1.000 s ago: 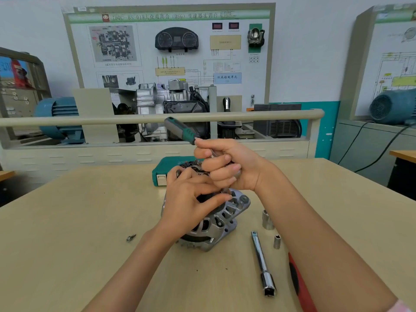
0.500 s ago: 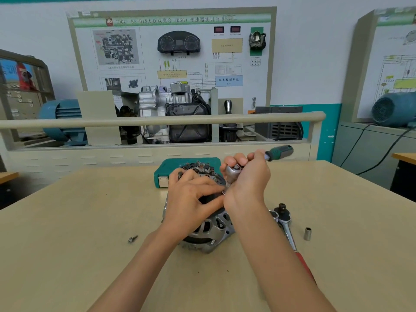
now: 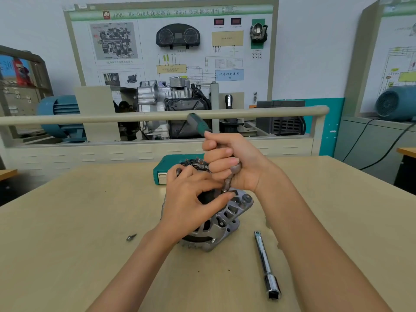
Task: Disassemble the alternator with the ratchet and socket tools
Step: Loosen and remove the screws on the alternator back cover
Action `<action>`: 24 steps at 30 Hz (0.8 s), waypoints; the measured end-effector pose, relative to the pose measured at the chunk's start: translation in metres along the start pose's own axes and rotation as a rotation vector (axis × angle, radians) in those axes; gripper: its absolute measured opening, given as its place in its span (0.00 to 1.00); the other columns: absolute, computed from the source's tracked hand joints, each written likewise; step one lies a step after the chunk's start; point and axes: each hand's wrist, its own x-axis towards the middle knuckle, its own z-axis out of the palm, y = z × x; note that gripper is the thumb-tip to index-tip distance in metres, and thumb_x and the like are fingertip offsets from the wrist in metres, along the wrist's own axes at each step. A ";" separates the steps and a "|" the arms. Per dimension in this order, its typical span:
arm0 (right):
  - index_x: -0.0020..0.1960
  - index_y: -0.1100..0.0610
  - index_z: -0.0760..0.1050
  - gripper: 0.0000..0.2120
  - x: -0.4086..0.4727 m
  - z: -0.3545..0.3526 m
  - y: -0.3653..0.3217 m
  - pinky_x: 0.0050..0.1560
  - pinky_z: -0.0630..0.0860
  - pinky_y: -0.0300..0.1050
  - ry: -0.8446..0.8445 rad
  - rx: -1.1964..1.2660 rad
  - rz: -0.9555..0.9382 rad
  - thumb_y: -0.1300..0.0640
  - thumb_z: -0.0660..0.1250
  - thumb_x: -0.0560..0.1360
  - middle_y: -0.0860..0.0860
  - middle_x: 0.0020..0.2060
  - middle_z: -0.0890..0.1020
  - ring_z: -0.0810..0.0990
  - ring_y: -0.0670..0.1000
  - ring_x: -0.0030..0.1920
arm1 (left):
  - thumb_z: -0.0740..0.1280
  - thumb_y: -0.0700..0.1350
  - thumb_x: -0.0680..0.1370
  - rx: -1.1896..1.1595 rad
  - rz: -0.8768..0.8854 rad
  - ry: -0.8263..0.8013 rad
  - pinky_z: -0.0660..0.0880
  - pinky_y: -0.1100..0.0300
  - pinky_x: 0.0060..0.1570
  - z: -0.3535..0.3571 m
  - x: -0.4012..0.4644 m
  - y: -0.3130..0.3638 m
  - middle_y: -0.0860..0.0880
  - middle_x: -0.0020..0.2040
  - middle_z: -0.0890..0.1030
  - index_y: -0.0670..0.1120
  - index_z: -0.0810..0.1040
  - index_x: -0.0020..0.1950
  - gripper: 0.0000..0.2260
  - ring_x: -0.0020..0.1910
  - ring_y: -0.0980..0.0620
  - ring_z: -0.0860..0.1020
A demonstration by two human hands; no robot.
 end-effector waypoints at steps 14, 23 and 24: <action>0.35 0.63 0.71 0.13 0.014 -0.006 -0.009 0.18 0.59 0.33 -0.503 0.061 0.442 0.58 0.61 0.76 0.46 0.19 0.59 0.58 0.44 0.16 | 0.64 0.59 0.71 -0.063 0.009 -0.042 0.56 0.61 0.57 -0.002 0.000 -0.001 0.55 0.47 0.84 0.54 0.85 0.46 0.14 0.52 0.52 0.73; 0.37 0.54 0.66 0.15 0.000 0.009 0.022 0.18 0.66 0.32 0.367 0.281 -0.417 0.52 0.55 0.81 0.44 0.17 0.66 0.66 0.42 0.16 | 0.63 0.59 0.71 -0.027 0.024 0.001 0.58 0.55 0.52 0.001 -0.001 -0.001 0.60 0.38 0.82 0.53 0.85 0.40 0.14 0.37 0.54 0.69; 0.38 0.55 0.65 0.15 0.000 0.013 0.030 0.21 0.69 0.34 0.560 0.344 -0.608 0.52 0.53 0.82 0.44 0.18 0.67 0.68 0.43 0.18 | 0.63 0.58 0.71 -0.021 0.023 0.003 0.59 0.53 0.52 0.002 -0.001 -0.001 0.59 0.38 0.83 0.52 0.85 0.40 0.14 0.37 0.54 0.69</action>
